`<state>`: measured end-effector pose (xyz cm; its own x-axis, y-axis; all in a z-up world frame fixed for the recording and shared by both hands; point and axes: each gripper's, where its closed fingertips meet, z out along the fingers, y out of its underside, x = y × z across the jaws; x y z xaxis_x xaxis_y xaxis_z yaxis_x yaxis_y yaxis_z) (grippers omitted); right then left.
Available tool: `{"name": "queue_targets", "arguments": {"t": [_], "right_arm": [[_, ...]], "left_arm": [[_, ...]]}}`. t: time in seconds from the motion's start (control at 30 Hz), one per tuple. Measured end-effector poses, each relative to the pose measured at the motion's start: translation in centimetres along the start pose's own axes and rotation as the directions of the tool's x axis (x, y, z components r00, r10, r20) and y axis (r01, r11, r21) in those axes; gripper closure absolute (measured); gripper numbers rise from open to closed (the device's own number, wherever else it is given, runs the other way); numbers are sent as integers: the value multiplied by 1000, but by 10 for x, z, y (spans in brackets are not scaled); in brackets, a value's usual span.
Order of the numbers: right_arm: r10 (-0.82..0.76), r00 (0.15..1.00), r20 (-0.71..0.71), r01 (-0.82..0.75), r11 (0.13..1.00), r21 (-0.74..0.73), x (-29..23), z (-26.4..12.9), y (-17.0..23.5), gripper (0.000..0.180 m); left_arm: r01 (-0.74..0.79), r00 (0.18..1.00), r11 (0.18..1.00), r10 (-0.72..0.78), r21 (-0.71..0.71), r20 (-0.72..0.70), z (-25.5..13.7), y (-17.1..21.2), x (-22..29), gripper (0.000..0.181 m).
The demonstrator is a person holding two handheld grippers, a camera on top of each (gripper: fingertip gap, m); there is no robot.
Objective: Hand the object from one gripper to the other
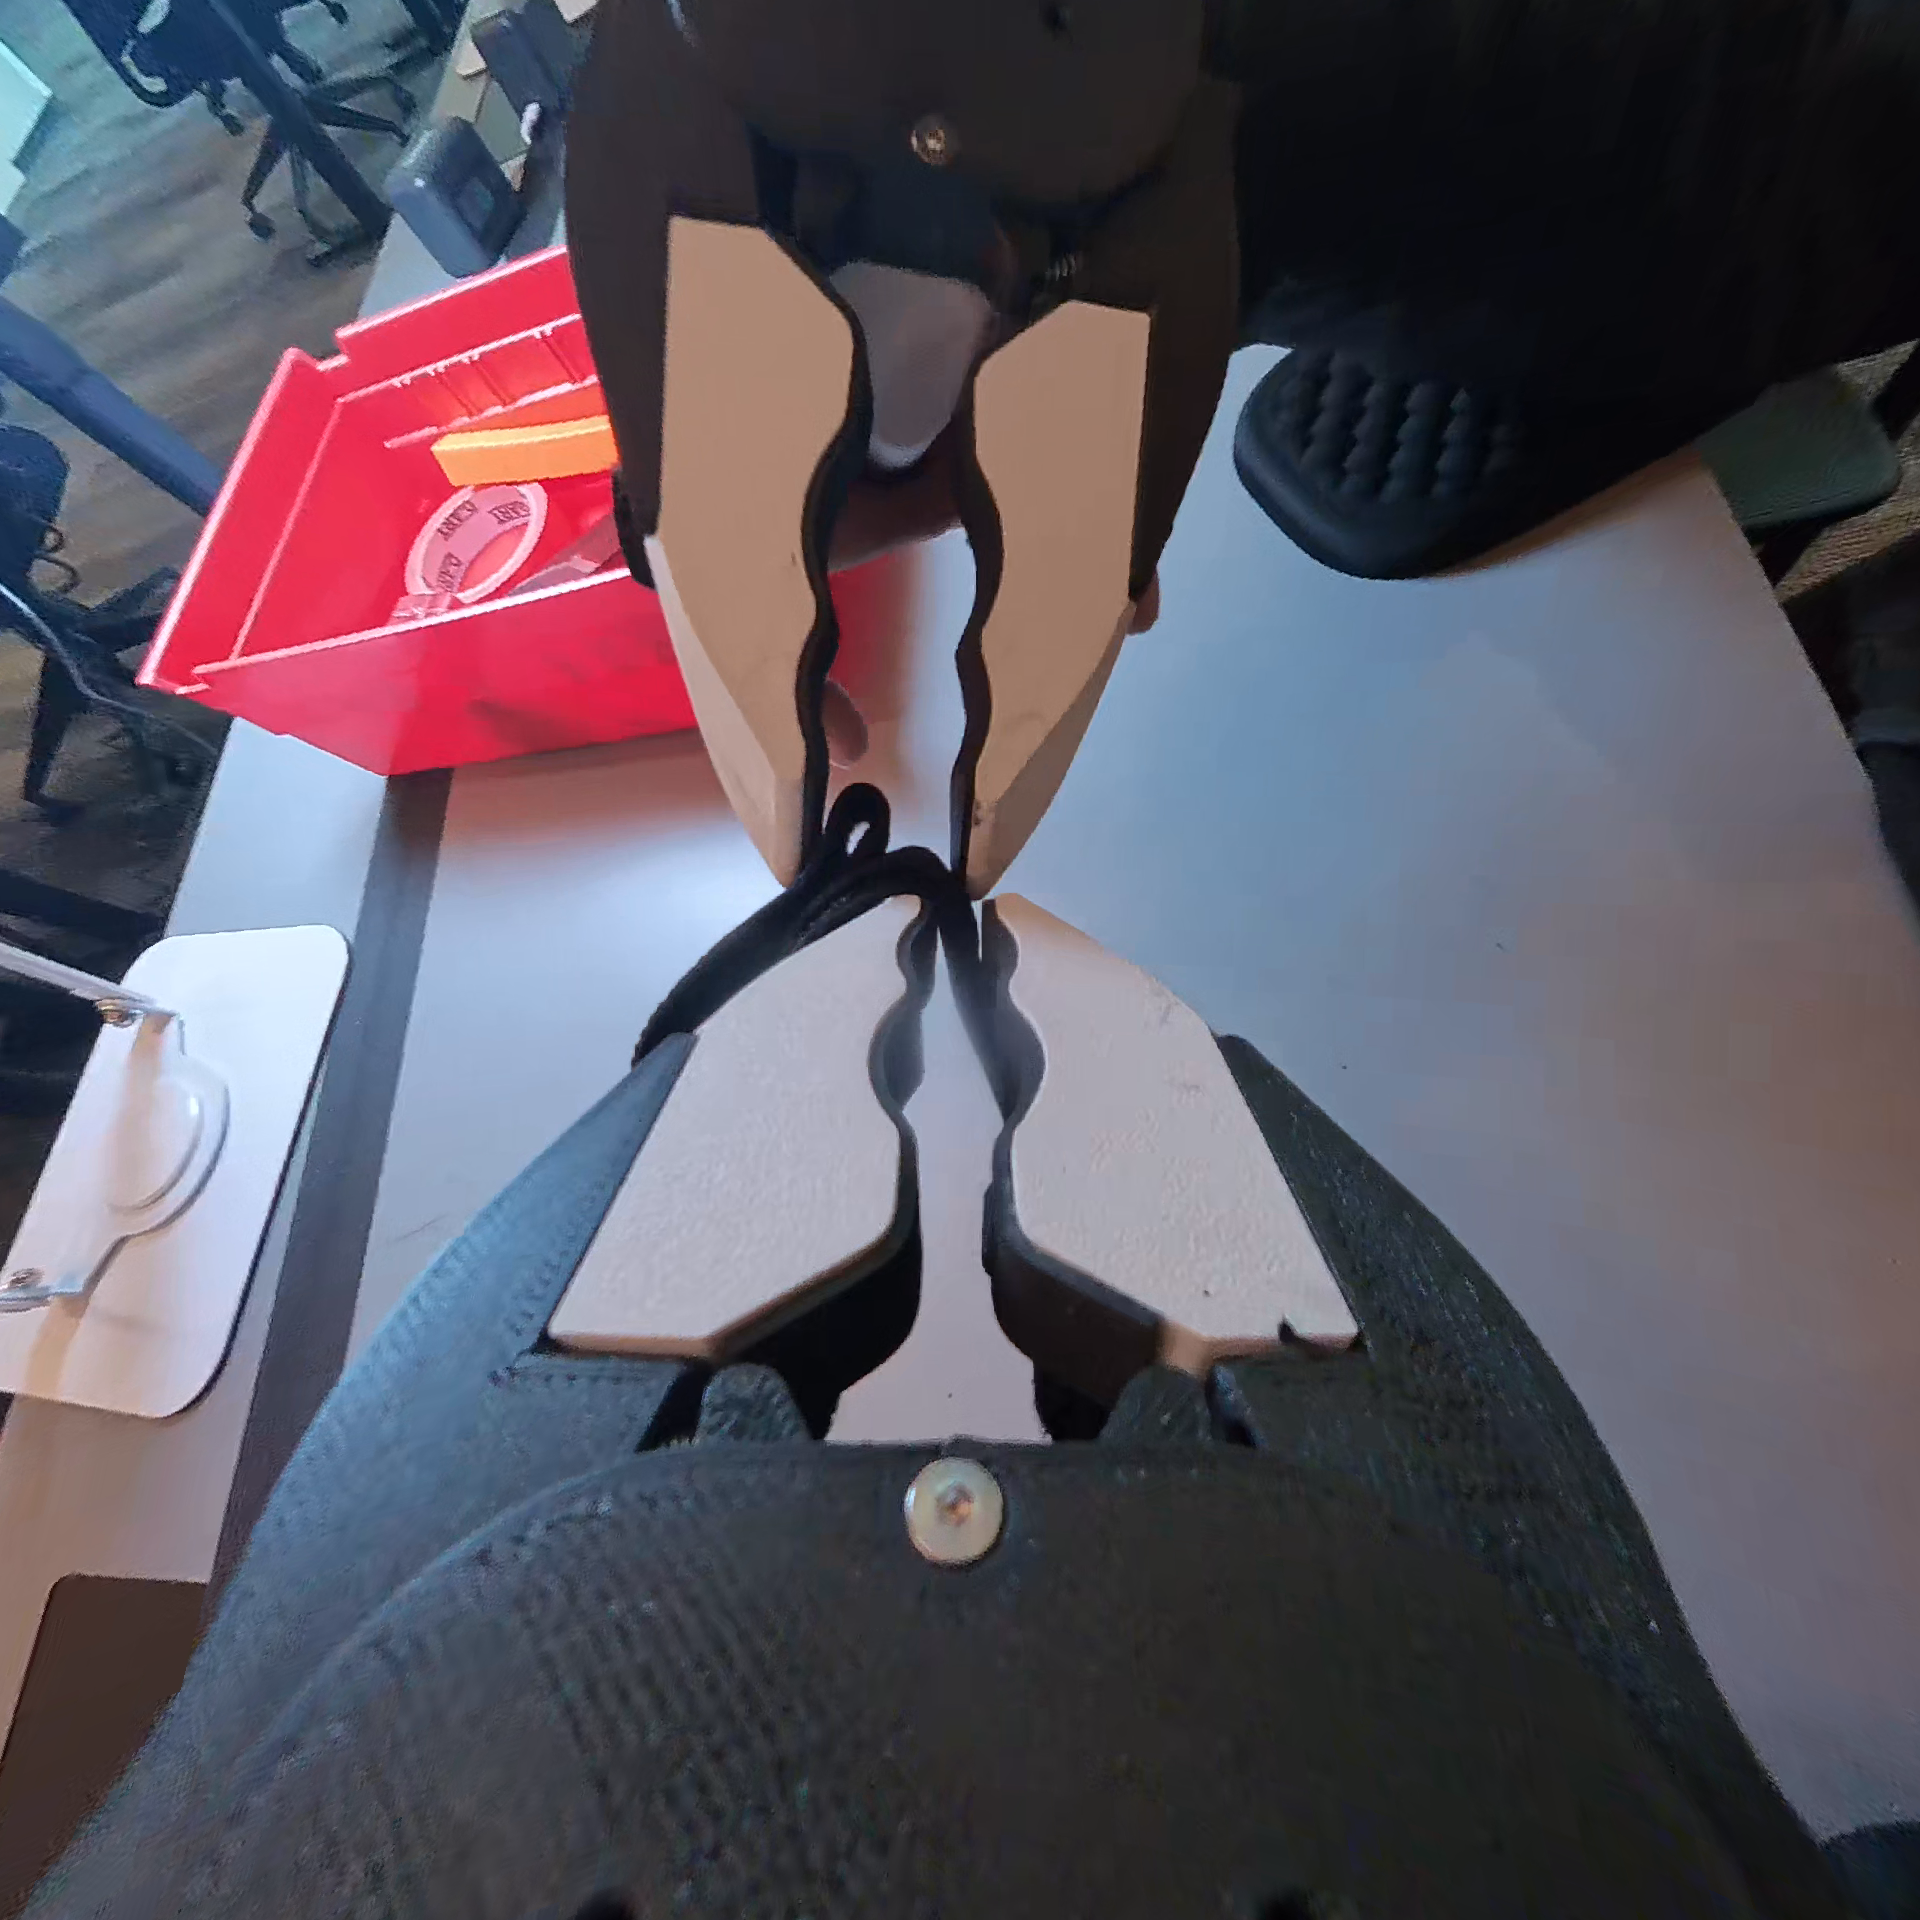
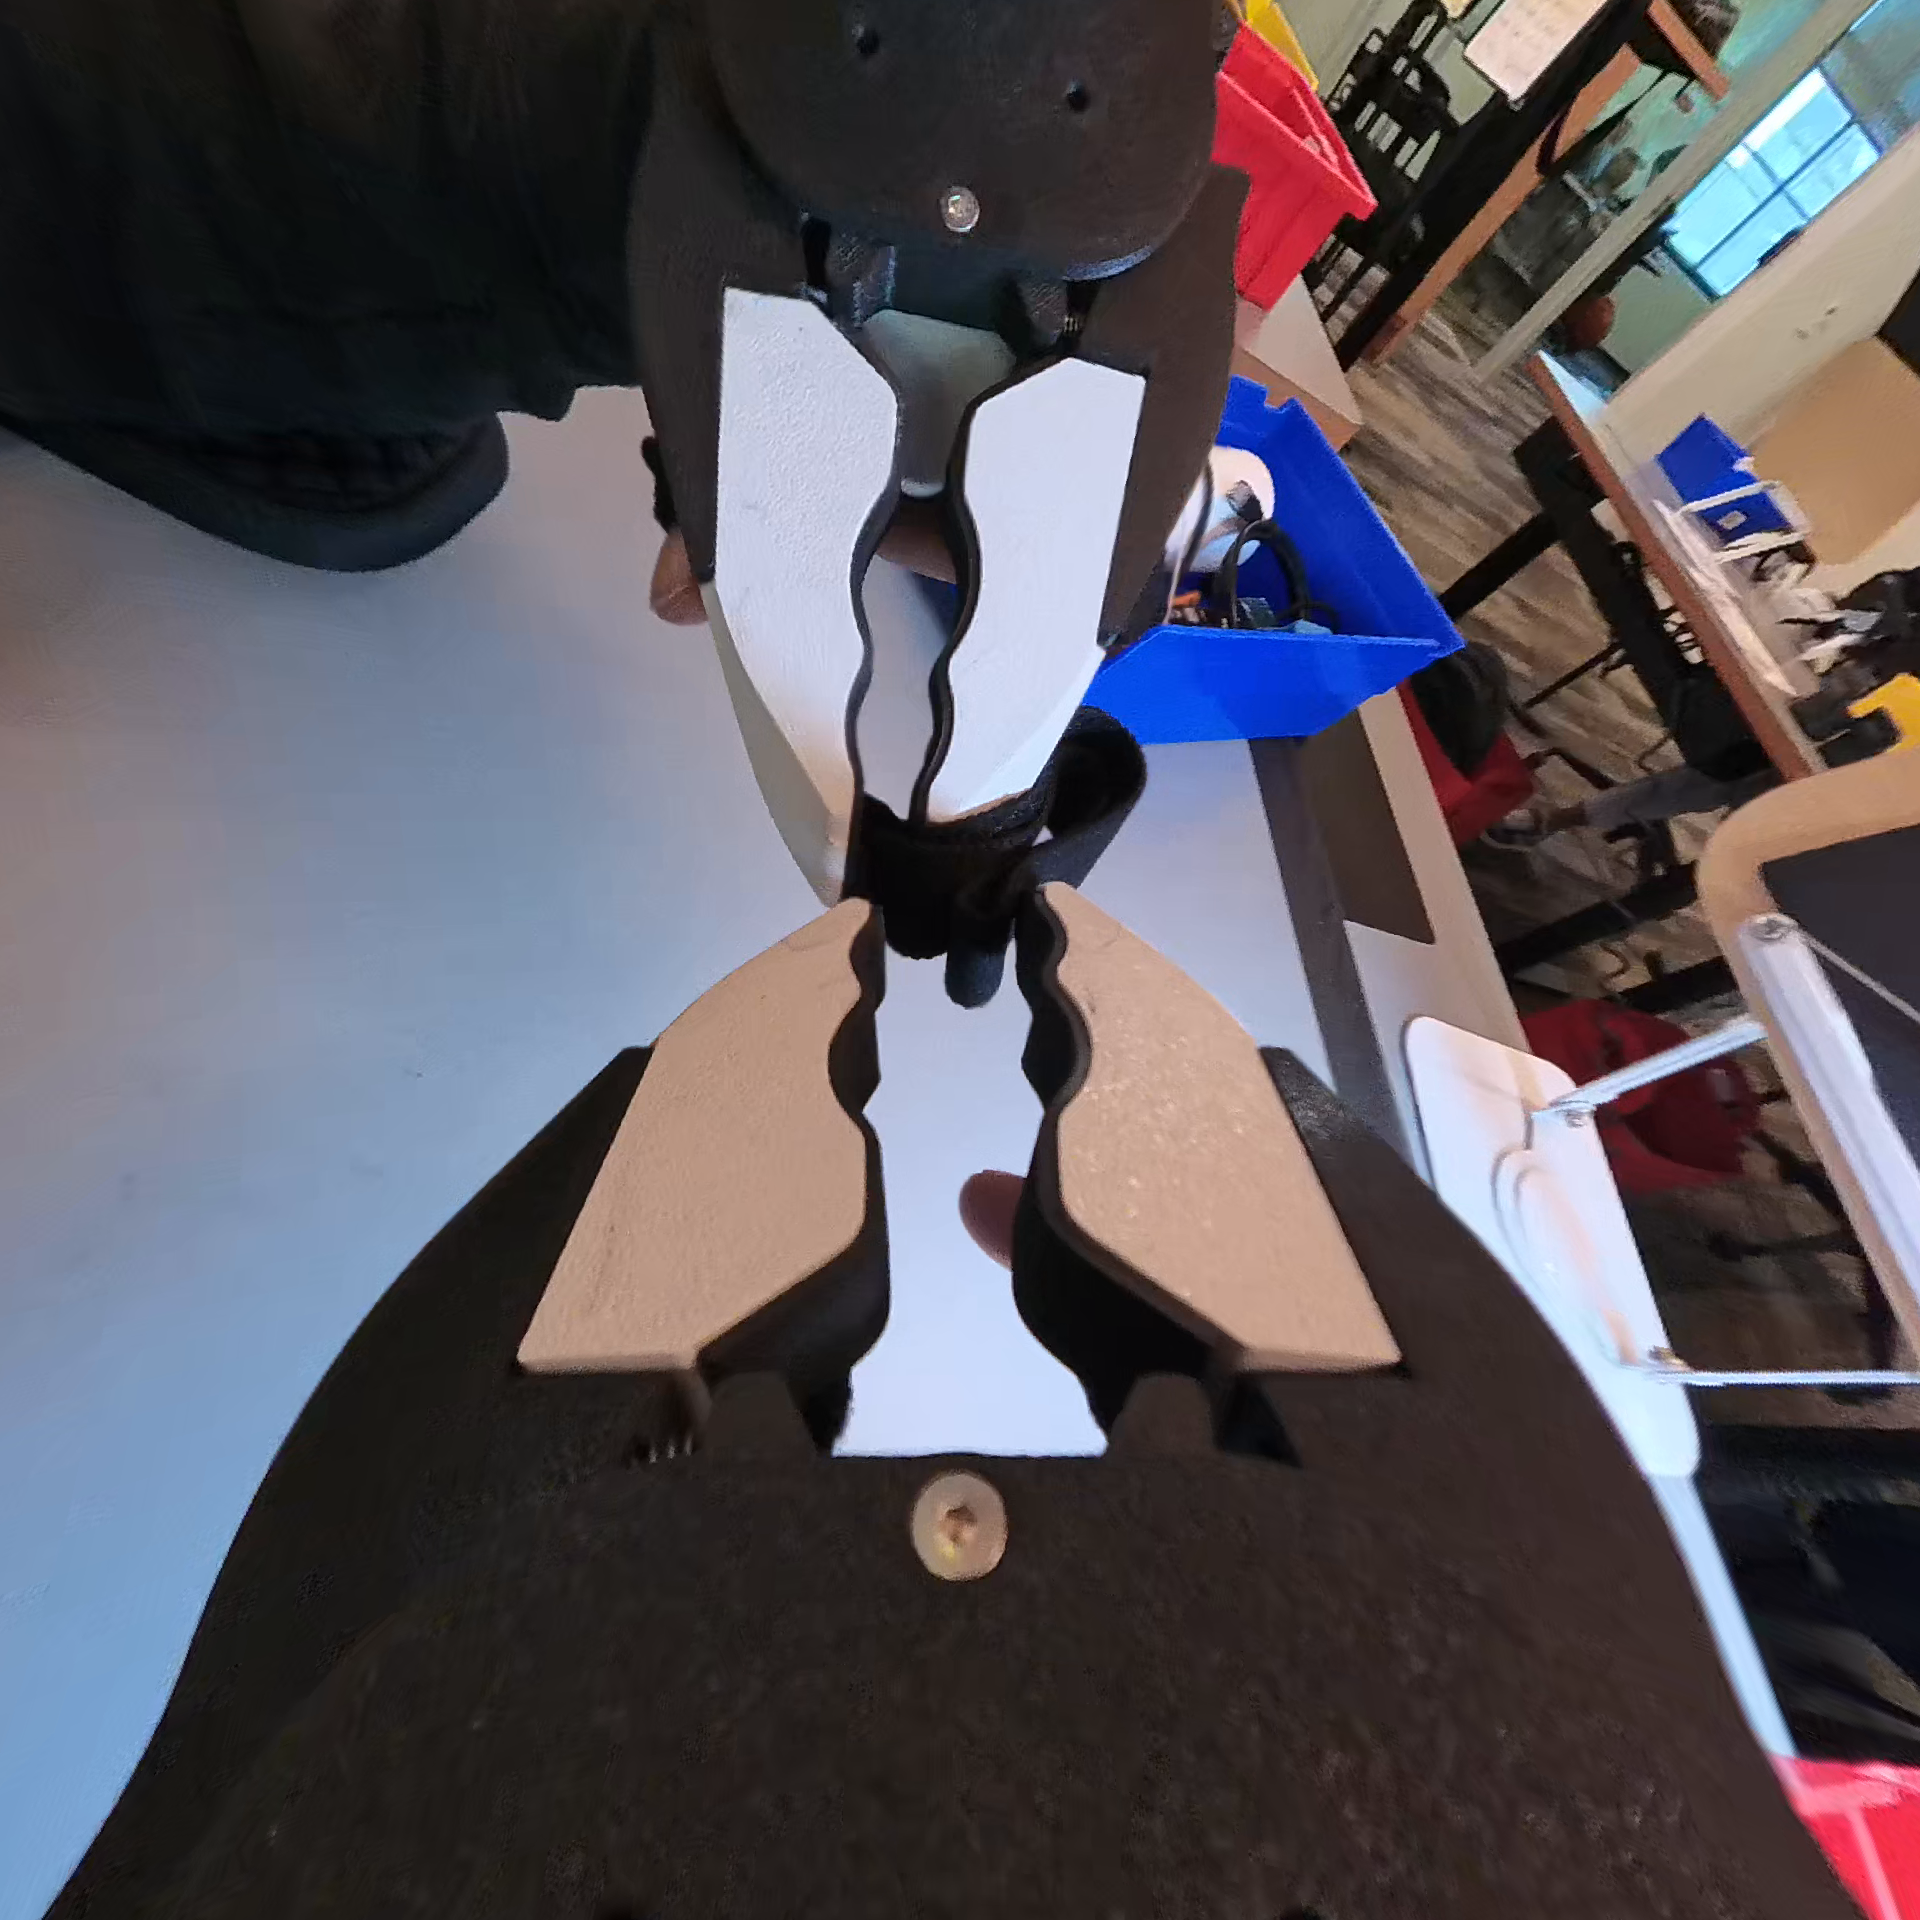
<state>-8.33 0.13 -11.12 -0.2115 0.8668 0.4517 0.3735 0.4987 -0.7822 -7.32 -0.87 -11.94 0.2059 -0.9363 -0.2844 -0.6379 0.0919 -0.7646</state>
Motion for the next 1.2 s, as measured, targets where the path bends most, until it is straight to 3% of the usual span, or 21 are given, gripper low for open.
{"name": "queue_targets", "arguments": {"t": [0.13,0.27,0.4,0.47,0.53,0.63,0.73,0.9,1.0,1.13,1.2], "right_arm": [[31,998,-48,-29,999,29,13,-3,1,164],[61,987,-149,-54,997,49,37,-18,9,166],[94,870,-483,-21,988,155,92,-54,1,165],[79,743,-664,71,978,196,111,-77,-9,166],[-10,613,-790,201,969,144,116,-91,-20,166],[-177,436,-882,365,931,-6,109,-96,-36,166],[-381,299,-875,467,858,-214,98,-79,-41,166],[-617,265,-741,545,730,-413,80,-25,-23,167],[-671,260,-694,557,691,-460,74,-7,-15,166],[-693,263,-672,588,667,-458,70,-2,-13,166],[-688,288,-666,595,674,-438,68,0,-11,165]], "left_arm": [[15,999,1000,-16,14,36,-6,-2,-7,160],[72,988,990,-88,122,130,-30,-15,-28,149],[201,934,922,-282,330,219,-53,-31,-61,148],[356,876,789,-468,501,114,-58,-43,-74,148],[523,797,588,-595,617,-108,-58,-55,-78,141],[689,649,308,-665,656,-370,-54,-64,-84,131],[736,584,204,-673,645,-454,-46,-67,-84,120],[693,593,242,-727,679,-347,-42,-60,-90,104],[676,608,350,-762,648,-223,-31,-45,-93,111],[563,677,502,-736,656,-18,-27,-30,-99,151],[530,712,549,-702,646,12,-26,-29,-97,160]]}}
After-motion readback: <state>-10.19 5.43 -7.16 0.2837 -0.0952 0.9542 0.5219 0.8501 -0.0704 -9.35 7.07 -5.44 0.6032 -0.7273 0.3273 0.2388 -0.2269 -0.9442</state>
